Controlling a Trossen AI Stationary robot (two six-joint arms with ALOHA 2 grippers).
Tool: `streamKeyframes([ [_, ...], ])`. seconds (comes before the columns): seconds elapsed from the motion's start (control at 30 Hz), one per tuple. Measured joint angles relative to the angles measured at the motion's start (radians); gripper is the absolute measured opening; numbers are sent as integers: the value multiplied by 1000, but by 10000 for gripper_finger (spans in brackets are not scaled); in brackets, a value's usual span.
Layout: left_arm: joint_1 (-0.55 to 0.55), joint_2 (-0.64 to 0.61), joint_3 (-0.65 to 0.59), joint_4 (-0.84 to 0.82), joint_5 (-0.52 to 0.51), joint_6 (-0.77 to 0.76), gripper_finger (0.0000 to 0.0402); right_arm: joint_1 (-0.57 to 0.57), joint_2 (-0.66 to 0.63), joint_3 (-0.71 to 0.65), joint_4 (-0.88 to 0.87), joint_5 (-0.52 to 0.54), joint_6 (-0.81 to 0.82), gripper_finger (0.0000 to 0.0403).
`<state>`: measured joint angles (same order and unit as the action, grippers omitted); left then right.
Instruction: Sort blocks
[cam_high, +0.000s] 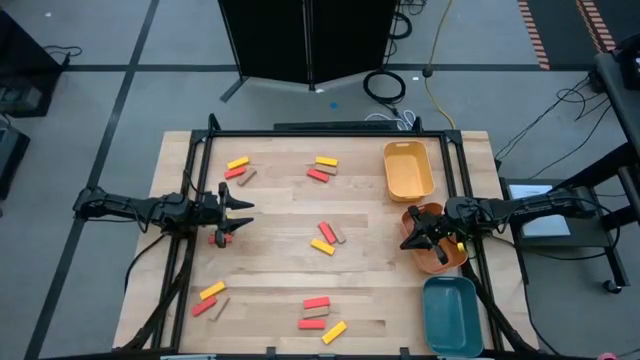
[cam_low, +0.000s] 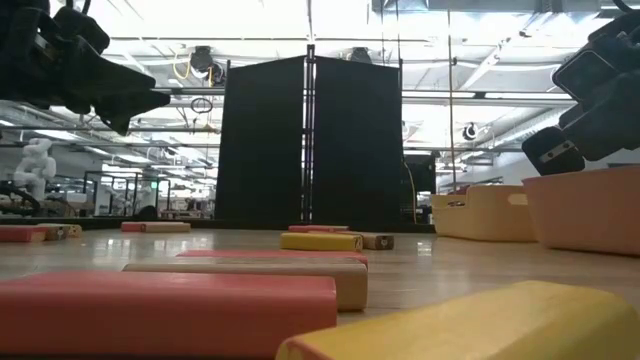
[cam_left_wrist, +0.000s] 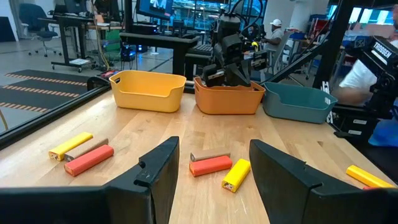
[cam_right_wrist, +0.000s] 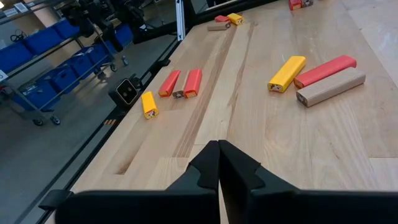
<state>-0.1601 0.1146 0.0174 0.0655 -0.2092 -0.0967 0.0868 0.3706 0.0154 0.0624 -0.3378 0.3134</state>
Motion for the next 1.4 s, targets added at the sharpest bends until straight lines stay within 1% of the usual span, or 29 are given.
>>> streamKeyframes([
  [0.23,0,0,0,0,0,0,191,0,0,0,0,0,-2,0],
  [0.43,0,0,0,0,0,0,191,0,0,0,3,0,-111,0],
  [0.5,0,0,0,0,0,0,191,0,0,0,4,0,-122,0],
  [0.6,0,0,0,0,0,0,191,0,0,0,24,0,-106,0],
  [0.7,0,0,0,0,0,1,191,0,0,0,40,1,-12,0],
  [0.77,0,0,0,0,-1,25,191,0,0,0,59,46,-14,0],
  [0.83,2,0,0,0,-3,114,191,0,0,0,73,106,-19,0],
  [0.9,2,0,0,0,-3,220,191,0,0,0,91,145,-32,0],
  [1.0,2,0,0,0,-4,314,191,0,0,0,108,205,-47,0],
  [1.03,2,0,0,0,-4,327,191,0,1,0,121,239,-57,0],
  [1.13,2,0,0,5,-4,338,191,0,8,0,187,387,-90,0],
  [1.17,2,0,0,10,4,319,191,0,16,0,215,424,-90,0],
  [1.23,1,0,0,21,49,192,191,0,36,0,299,456,-90,0],
  [1.33,0,0,0,22,96,16,191,0,94,0,469,459,-85,0],
  [1.4,0,0,0,23,110,-99,191,2,149,1,576,439,-62,3],
])
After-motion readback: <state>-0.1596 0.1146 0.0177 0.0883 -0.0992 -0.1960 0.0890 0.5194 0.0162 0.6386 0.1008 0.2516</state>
